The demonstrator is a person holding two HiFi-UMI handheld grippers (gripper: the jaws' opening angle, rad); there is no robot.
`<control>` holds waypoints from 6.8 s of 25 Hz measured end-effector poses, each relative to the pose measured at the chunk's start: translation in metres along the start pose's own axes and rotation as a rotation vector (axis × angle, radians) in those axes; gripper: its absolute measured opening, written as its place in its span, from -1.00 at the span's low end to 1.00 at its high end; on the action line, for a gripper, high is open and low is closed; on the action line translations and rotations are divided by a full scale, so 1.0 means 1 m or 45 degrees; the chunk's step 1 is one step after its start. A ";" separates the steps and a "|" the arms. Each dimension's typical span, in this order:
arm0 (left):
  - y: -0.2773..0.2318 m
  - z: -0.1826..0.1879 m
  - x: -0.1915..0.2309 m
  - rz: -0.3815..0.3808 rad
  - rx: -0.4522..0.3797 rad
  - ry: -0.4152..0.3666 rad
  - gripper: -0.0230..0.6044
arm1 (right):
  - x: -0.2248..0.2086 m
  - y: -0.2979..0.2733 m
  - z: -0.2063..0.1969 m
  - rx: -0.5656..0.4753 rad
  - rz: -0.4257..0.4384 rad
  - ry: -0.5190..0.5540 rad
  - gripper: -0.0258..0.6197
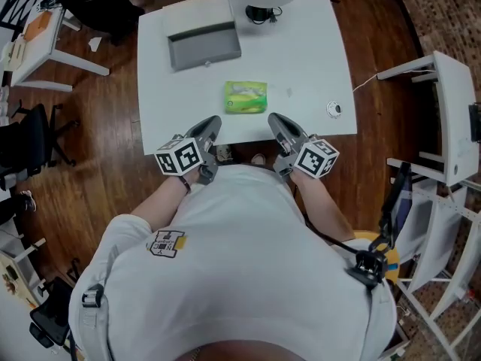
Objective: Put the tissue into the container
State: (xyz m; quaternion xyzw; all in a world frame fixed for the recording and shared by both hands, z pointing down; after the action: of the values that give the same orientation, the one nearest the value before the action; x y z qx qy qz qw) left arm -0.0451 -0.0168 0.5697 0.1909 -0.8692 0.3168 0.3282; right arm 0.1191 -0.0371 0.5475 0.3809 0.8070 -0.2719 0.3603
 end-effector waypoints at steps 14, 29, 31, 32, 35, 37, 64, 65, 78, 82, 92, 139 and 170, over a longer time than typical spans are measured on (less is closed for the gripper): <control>-0.083 -0.012 0.005 -0.182 0.683 -1.603 0.53 | -0.027 -0.018 -0.014 0.146 -0.236 0.193 -0.81; -0.139 -0.048 0.038 -0.255 1.126 -2.094 0.63 | -0.079 -0.055 -0.048 0.917 -0.482 1.178 -0.17; -0.140 -0.050 0.038 -0.249 1.121 -2.102 0.49 | -0.085 -0.057 -0.052 0.950 -0.504 1.163 -0.17; -0.139 -0.050 0.038 -0.246 1.112 -2.105 0.40 | -0.086 -0.058 -0.053 0.959 -0.511 1.157 -0.18; -0.138 -0.050 0.039 -0.237 1.089 -2.110 0.30 | -0.087 -0.061 -0.054 0.950 -0.529 1.159 -0.35; -0.139 -0.050 0.038 -0.230 1.083 -2.107 0.24 | -0.089 -0.061 -0.051 0.935 -0.543 1.158 -0.41; -0.100 0.129 0.028 0.186 0.603 -2.083 0.13 | -0.007 -0.080 0.020 0.456 -0.505 1.214 -0.54; -0.099 0.136 0.031 0.203 0.599 -2.080 0.13 | -0.005 -0.082 0.019 0.459 -0.499 1.218 -0.54; -0.106 0.177 0.058 0.265 0.621 -2.059 0.13 | 0.011 -0.102 0.024 0.445 -0.461 1.256 -0.57; -0.112 0.178 0.073 0.253 0.659 -2.044 0.13 | 0.008 -0.115 0.032 0.453 -0.467 1.274 -0.57; -0.129 0.177 0.103 0.202 0.753 -2.006 0.13 | 0.002 -0.184 0.068 0.543 -0.413 1.362 -0.57; -0.139 0.207 0.122 -0.090 0.571 -1.713 0.07 | -0.072 -0.328 0.028 1.151 -0.280 1.653 -0.61; -0.027 0.035 0.072 0.023 0.285 -1.193 -0.93 | -0.013 -0.147 -0.048 0.882 -0.124 1.427 -0.50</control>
State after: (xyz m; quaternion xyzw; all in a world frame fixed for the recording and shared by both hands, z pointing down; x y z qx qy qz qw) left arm -0.0974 -0.0691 0.6108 0.3398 -0.8857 0.2911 -0.1240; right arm -0.0124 -0.0913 0.6099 0.5216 0.7546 -0.2922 -0.2705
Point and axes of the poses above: the fingertips, and each gripper's own axes: y backward along the fingers, x to its left, z out of its top, the point moved 1 cm from there along y, backward along the fingers, and after that the axes turned 1 degree about -y, right-handed, at the moved point
